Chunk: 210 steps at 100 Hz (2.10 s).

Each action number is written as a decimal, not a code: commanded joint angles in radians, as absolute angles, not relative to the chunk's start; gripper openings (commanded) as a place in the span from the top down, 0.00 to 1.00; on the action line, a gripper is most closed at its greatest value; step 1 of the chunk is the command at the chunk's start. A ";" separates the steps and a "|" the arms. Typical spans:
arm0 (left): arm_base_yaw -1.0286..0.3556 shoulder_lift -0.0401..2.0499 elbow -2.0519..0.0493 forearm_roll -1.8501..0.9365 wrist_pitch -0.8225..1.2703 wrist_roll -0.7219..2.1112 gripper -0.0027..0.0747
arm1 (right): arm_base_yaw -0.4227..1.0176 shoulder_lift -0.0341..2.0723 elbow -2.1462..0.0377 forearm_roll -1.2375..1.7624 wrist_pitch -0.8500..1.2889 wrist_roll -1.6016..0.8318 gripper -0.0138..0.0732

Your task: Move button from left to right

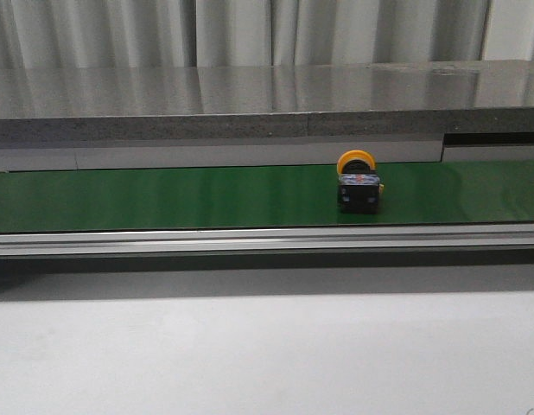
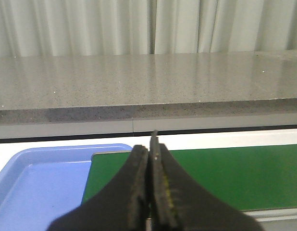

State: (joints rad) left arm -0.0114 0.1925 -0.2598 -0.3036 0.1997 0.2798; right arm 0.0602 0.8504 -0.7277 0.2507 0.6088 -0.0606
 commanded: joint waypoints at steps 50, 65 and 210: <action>-0.020 0.200 -0.285 -0.318 0.118 0.281 0.99 | 0.101 1.326 -1.062 0.269 0.588 -0.083 0.18; -0.020 0.200 -0.285 -0.318 0.118 0.281 0.99 | 0.111 1.427 -1.108 0.269 0.578 -0.089 0.18; -0.020 0.200 -0.285 -0.318 0.118 0.281 0.99 | -0.074 1.619 -1.383 -0.042 0.705 -0.159 0.72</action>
State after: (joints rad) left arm -0.0114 0.1925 -0.2598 -0.3053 0.1997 0.2798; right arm -0.0129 1.6738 -1.3340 0.0000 0.7371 -0.1068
